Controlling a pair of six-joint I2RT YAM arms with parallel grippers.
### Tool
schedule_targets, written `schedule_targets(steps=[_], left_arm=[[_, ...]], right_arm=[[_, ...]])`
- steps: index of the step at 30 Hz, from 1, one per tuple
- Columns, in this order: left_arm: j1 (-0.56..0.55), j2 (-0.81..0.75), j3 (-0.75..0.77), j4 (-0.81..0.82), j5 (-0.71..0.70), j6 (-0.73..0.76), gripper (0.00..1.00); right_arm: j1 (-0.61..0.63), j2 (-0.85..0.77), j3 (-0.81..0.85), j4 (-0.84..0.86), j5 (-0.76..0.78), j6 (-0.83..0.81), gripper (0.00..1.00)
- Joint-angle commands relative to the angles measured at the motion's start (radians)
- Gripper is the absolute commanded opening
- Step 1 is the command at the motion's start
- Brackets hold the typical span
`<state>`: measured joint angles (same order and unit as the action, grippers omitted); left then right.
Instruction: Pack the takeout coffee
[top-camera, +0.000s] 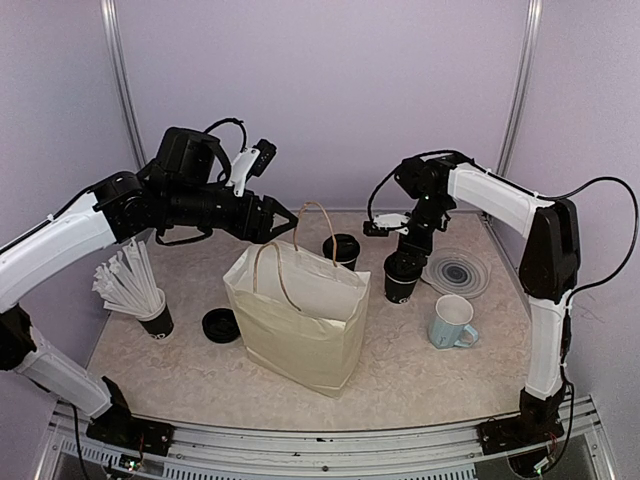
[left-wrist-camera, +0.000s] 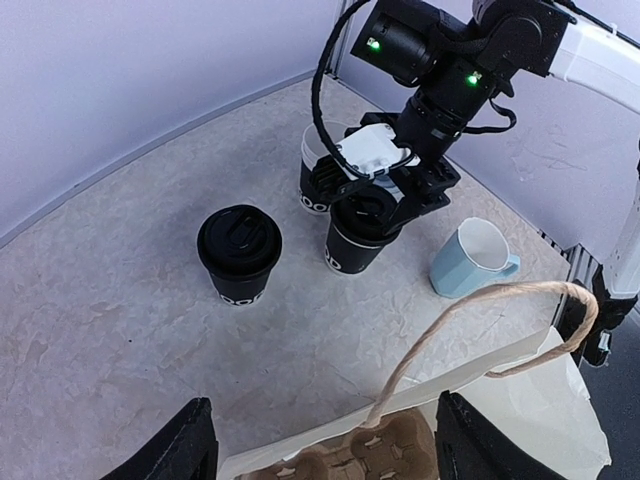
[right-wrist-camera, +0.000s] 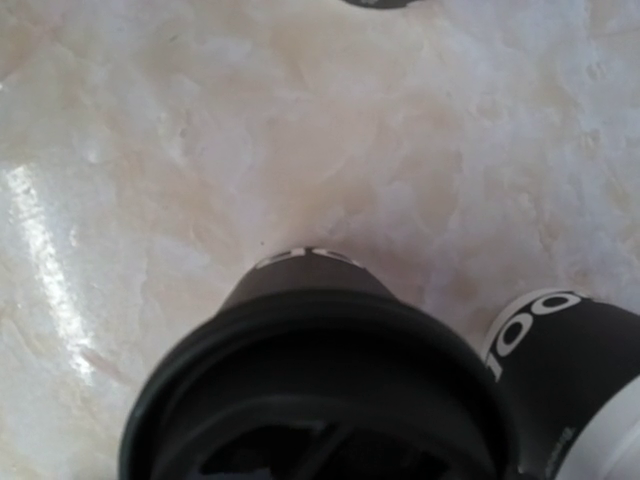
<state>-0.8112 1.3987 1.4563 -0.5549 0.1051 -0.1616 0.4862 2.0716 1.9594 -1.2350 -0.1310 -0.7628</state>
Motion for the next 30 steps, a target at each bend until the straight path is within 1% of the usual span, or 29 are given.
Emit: schedule_targets(steps=[1, 4, 10, 16, 17, 20, 27, 29, 30], left_arm=[[-0.001, -0.029, -0.014, 0.009, 0.001, -0.015, 0.73], [-0.002, -0.03, -0.016, 0.007, 0.003, -0.018, 0.73], [-0.002, -0.038, -0.025, 0.009, 0.003, -0.018, 0.73], [-0.002, -0.027, -0.005, -0.005, 0.019, 0.036, 0.73], [-0.002, -0.01, 0.011, -0.011, 0.035, 0.099, 0.73], [-0.002, 0.017, 0.047, -0.025, 0.112, 0.17, 0.73], [-0.003, 0.099, 0.099, -0.043, 0.214, 0.29, 0.72], [-0.005, 0.121, 0.111, -0.042, 0.248, 0.313, 0.7], [-0.005, 0.129, 0.117, -0.041, 0.262, 0.32, 0.68]], right_arm=[[0.014, 0.006, -0.035, -0.019, 0.02, 0.0, 0.76], [0.015, 0.007, -0.049, -0.018, 0.036, -0.001, 0.78], [0.017, 0.008, -0.062, -0.021, 0.045, -0.001, 0.79], [0.026, -0.018, -0.063, -0.018, 0.049, -0.002, 0.68], [0.031, -0.051, -0.061, -0.014, 0.041, -0.003, 0.62], [0.031, -0.106, -0.05, -0.02, -0.002, -0.006, 0.59], [0.031, -0.266, -0.021, -0.012, -0.102, -0.007, 0.55], [0.03, -0.304, -0.013, -0.008, -0.13, -0.012, 0.54], [0.029, -0.32, -0.01, -0.007, -0.146, -0.016, 0.54]])
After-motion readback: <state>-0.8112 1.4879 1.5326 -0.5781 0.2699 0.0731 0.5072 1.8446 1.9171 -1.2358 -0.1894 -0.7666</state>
